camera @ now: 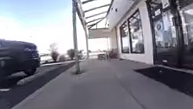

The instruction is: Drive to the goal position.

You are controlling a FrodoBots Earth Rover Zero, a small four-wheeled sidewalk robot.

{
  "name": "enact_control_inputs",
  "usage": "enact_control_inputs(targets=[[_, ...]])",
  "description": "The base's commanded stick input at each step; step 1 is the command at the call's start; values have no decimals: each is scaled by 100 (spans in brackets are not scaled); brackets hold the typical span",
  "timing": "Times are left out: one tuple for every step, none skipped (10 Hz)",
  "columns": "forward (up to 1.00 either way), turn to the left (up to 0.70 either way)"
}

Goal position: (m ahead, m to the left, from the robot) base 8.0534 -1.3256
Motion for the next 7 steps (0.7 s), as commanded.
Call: enact_control_inputs(targets=[[85, 0], [85, 0], [85, 0], [85, 0], [85, 0], [85, 0], [85, 0]])
